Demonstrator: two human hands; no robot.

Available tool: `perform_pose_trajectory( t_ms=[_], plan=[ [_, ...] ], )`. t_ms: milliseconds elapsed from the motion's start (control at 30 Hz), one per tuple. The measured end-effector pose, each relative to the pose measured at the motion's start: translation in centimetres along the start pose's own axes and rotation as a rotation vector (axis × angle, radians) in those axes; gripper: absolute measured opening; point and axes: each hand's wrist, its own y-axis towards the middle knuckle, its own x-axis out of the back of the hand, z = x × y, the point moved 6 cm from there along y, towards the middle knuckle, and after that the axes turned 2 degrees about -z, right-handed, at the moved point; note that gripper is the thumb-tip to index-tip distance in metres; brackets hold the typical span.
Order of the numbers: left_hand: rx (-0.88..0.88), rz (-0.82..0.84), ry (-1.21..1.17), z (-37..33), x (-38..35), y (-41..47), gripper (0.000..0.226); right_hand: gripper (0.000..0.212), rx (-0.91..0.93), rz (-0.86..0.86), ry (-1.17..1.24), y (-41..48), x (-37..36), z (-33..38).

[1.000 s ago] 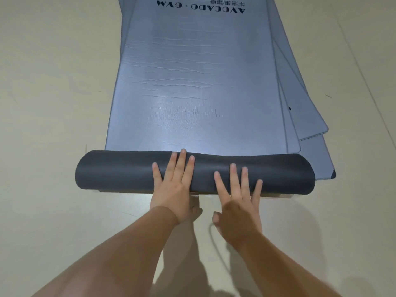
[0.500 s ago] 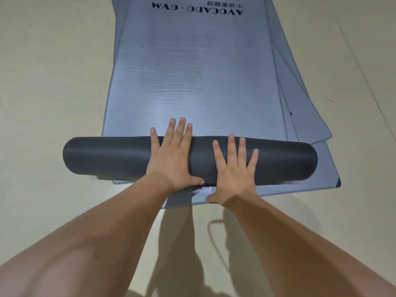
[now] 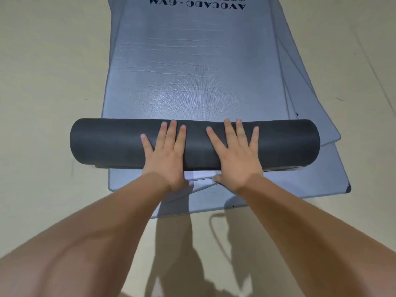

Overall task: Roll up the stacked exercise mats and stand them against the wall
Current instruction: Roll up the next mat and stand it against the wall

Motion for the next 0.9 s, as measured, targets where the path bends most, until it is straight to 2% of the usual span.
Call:
perform_pose_trajectory(
  t_ms=[67,167,367,567,767,900],
  plan=[
    [0.006,-0.004,0.026,-0.1,0.4,0.6,0.13,0.122,-0.027,0.021,0.022,0.8,0.0,-0.1],
    [0.003,-0.024,0.035,-0.1,1.4,1.5,0.11,0.12,-0.031,0.073,0.056,2.7,0.8,-0.5],
    [-0.046,-0.068,0.156,0.4,2.0,2.3,0.1,0.109,0.0,0.139,0.08,3.8,2.0,-0.9],
    [-0.063,-0.08,0.16,-1.0,2.3,-1.4,0.084,0.098,0.004,0.165,0.128,0.1,2.1,-0.6],
    [-0.027,0.036,0.125,-3.0,0.2,-9.1,0.077,0.091,-0.009,0.235,0.151,-7.6,1.3,1.3],
    [-0.042,0.138,0.108,-3.6,-0.5,-12.7,0.074,0.09,-0.001,0.373,0.192,-10.7,0.5,2.2]
  ],
)
